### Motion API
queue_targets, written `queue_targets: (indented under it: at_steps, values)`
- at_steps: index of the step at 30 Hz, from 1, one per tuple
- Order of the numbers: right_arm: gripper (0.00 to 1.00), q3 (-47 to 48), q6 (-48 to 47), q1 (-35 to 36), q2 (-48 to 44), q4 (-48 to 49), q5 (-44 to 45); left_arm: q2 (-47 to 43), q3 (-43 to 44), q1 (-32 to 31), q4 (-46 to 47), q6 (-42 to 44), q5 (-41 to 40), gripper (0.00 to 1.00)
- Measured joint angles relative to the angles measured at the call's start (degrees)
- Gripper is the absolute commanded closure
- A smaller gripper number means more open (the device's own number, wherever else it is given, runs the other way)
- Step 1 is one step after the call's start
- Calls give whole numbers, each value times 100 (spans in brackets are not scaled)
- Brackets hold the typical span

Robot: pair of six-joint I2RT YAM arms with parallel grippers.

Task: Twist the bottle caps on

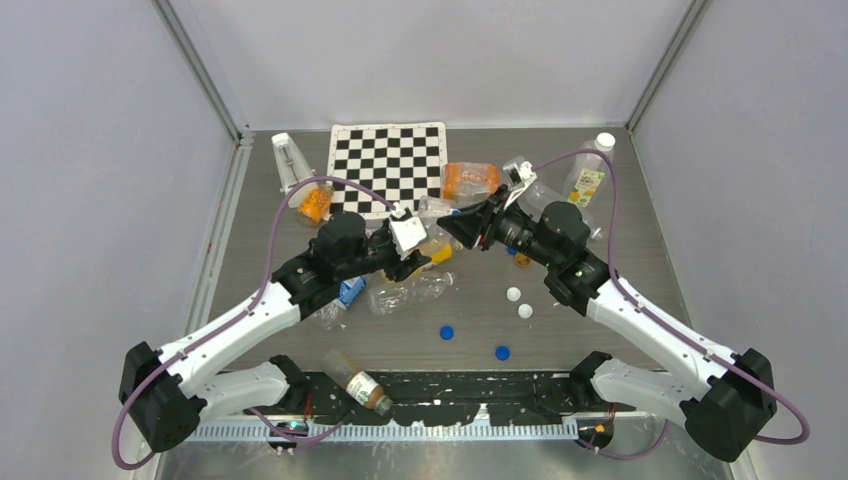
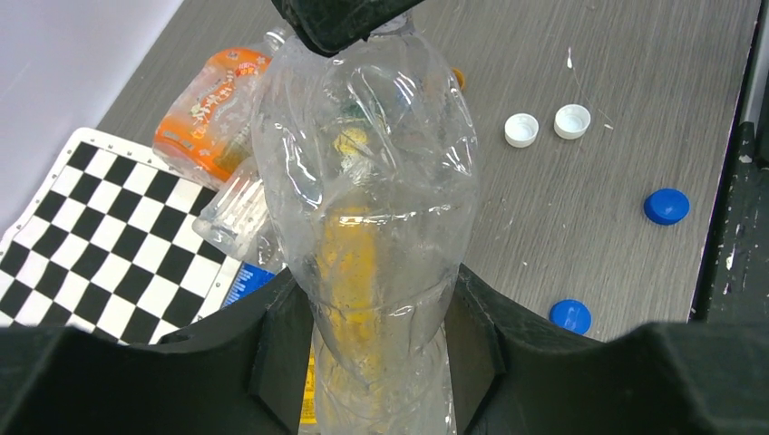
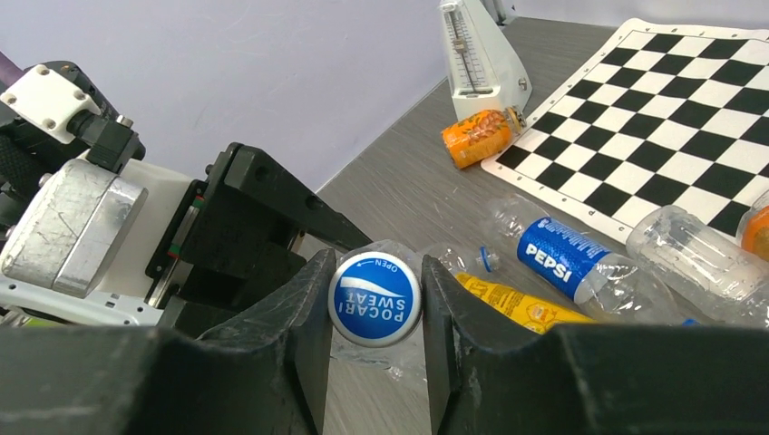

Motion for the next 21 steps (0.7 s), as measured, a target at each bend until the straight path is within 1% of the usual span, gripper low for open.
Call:
queue_targets:
  at_steps: [1,4,5,6,8,10,12,13,16,18,21]
  values:
    - [100,57,-28,2,0,-90,4,0,0,0,35,0,0,95]
    - [100,304,-177,15,0,-494,63,-2,0,0,101,-2,-2,78]
    - [100,413,-249,22,0,-671,98,-2,0,0,127,0,-2,71]
    - [100,479,-297,39,0,-780,125,-9,0,0,155,-2,0,59]
    - [100,651,-422,66,-2,-1067,184,-17,2,-2,197,0,-2,41]
    - [100,835,-564,103,-2,-1381,271,-26,2,-4,236,0,-13,26]
    - [100,1016,-756,129,-4,-1700,568,-42,2,-4,229,55,-50,16]
    - [100,1078,-835,107,-9,-1801,737,-57,2,-4,197,74,-66,12]
    - [100,1244,-1121,39,-17,-2159,1416,-85,2,-4,181,98,-114,6]
    - [100,1307,-1294,20,-26,-2406,1884,-114,2,-4,179,146,-155,3]
    - [100,1320,-1491,-28,-66,-2699,2522,-155,2,-2,173,175,-177,1]
